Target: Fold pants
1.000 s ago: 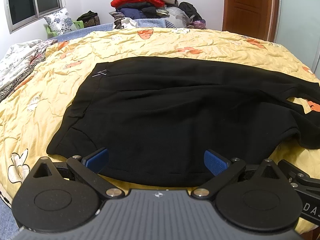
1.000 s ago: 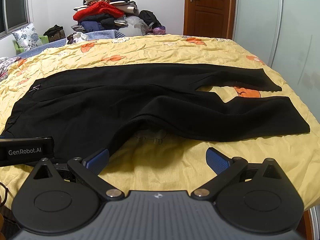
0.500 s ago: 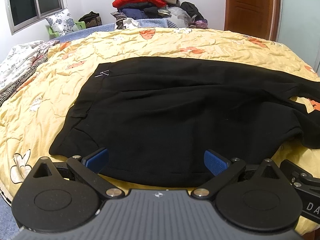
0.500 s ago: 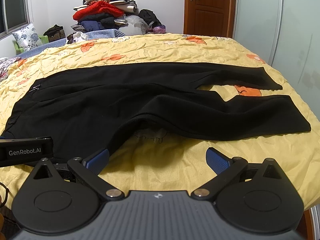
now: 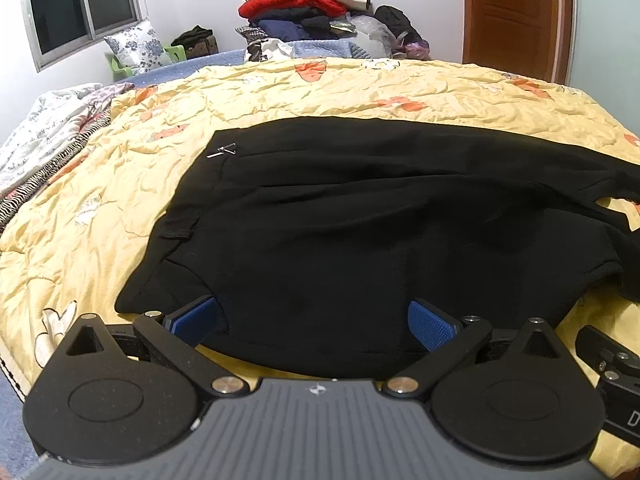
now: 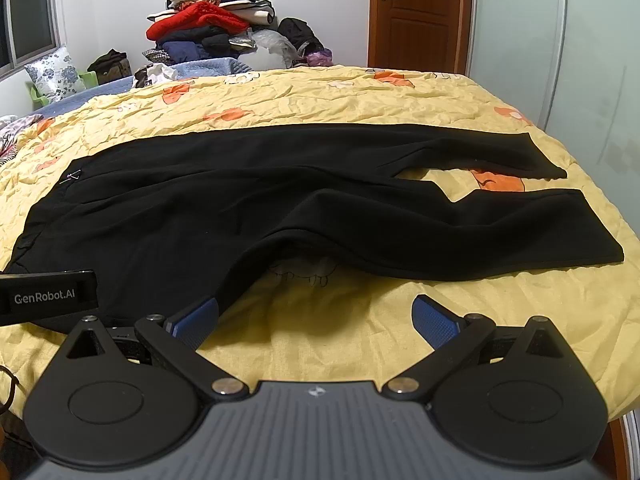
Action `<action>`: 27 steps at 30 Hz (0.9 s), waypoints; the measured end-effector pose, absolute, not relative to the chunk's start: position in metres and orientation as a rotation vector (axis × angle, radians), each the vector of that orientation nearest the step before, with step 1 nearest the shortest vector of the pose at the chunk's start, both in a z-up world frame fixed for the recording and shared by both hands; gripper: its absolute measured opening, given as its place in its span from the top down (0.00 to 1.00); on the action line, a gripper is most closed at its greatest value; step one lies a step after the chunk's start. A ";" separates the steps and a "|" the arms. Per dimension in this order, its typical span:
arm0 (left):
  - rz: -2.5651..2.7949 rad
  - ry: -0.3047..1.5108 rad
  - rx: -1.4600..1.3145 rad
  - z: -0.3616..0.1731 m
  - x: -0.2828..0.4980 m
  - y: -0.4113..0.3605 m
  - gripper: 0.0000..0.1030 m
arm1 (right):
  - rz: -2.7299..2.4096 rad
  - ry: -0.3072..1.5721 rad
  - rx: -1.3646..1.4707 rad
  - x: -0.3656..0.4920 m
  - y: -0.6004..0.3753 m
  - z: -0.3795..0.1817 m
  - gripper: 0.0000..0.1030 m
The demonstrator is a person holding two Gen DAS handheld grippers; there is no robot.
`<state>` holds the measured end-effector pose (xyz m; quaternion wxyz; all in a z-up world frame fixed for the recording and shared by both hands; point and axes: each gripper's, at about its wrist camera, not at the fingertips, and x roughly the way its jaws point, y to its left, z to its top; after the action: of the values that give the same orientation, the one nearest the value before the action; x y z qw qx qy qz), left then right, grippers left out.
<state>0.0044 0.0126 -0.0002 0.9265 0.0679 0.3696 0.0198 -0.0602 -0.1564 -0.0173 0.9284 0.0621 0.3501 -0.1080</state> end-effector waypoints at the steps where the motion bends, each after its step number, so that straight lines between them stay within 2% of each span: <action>1: 0.053 0.754 0.150 0.000 0.004 0.012 0.00 | -0.222 0.718 0.128 -0.060 -0.156 -0.018 0.00; 27: 0.091 0.764 0.186 -0.003 0.008 0.012 0.00 | -0.220 0.718 0.131 -0.060 -0.155 -0.019 0.00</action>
<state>0.0085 0.0120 -0.0028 0.9227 0.0906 0.3722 0.0441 -0.0596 -0.1551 -0.0190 0.9281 0.0640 0.3506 -0.1076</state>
